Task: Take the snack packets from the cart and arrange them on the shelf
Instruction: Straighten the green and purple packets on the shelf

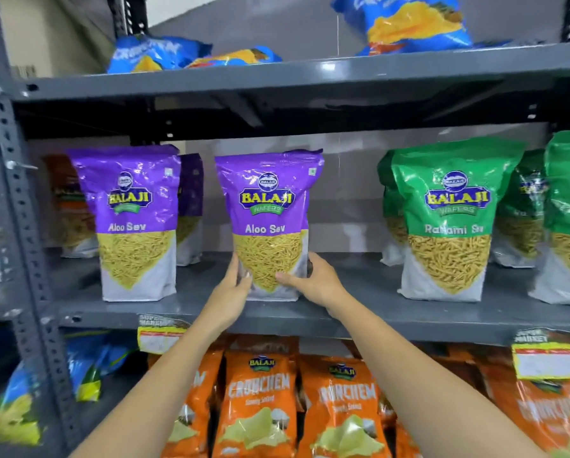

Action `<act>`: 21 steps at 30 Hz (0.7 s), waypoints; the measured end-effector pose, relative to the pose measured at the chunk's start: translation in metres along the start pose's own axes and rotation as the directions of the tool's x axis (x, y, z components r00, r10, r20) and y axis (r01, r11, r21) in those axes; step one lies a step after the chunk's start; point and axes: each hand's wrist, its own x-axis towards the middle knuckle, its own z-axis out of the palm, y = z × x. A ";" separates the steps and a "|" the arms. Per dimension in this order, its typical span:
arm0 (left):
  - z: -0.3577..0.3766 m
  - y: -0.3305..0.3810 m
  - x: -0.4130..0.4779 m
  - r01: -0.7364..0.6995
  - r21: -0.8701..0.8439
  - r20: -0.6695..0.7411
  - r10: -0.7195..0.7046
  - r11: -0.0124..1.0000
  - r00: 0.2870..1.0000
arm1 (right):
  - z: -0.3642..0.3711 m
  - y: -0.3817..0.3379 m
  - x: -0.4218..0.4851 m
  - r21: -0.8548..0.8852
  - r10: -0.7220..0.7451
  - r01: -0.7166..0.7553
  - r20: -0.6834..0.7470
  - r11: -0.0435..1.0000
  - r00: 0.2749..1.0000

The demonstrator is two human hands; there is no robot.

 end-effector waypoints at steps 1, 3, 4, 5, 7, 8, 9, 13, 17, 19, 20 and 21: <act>0.001 0.002 -0.001 -0.008 0.023 -0.003 0.008 1.000 1.000 | -0.002 0.001 0.000 -0.004 0.003 -0.003 -0.007 1.000 1.000; 0.004 0.006 -0.004 -0.016 0.061 -0.009 0.016 0.998 1.000 | -0.006 0.003 0.000 -0.004 0.002 -0.002 -0.015 1.000 1.000; 0.005 0.007 -0.004 -0.009 0.071 -0.011 0.010 0.997 1.000 | -0.008 0.004 0.000 0.000 -0.001 0.001 -0.015 1.000 1.000; 0.005 0.008 -0.004 -0.005 0.083 -0.008 0.006 0.997 1.000 | -0.009 0.004 0.000 -0.003 -0.001 0.001 -0.013 1.000 1.000; 0.005 0.007 -0.005 -0.001 0.097 -0.010 0.002 0.995 1.000 | -0.010 0.008 0.000 -0.004 0.010 -0.010 -0.006 1.000 1.000; 0.005 0.007 -0.005 0.002 0.097 -0.003 -0.002 0.995 1.000 | -0.009 0.008 0.000 -0.012 0.012 -0.013 -0.005 1.000 1.000; 0.004 0.009 -0.008 -0.011 0.093 0.004 0.011 0.996 1.000 | -0.009 0.008 -0.002 -0.035 0.009 -0.010 -0.027 0.999 1.000; -0.012 0.008 -0.020 -0.129 -0.037 -0.276 0.114 0.991 0.954 | -0.003 -0.008 -0.016 -0.213 -0.359 0.292 -0.450 0.932 0.817; -0.074 -0.008 -0.022 -0.336 0.049 -0.734 0.262 0.941 0.626 | 0.043 -0.050 -0.027 -0.276 -0.656 0.601 -0.430 0.750 0.620; -0.111 -0.027 -0.013 -0.253 0.149 -0.821 0.262 0.956 0.507 | 0.085 -0.065 -0.019 -0.264 -0.660 0.606 -0.246 0.751 0.710; -0.127 -0.039 -0.009 -0.193 0.185 -0.821 0.259 0.964 0.509 | 0.106 -0.070 -0.012 -0.262 -0.613 0.569 -0.134 0.780 0.779; -0.139 -0.049 -0.006 -0.148 0.187 -0.797 0.238 0.971 0.555 | 0.126 -0.074 -0.004 -0.245 -0.525 0.502 -0.032 0.829 0.851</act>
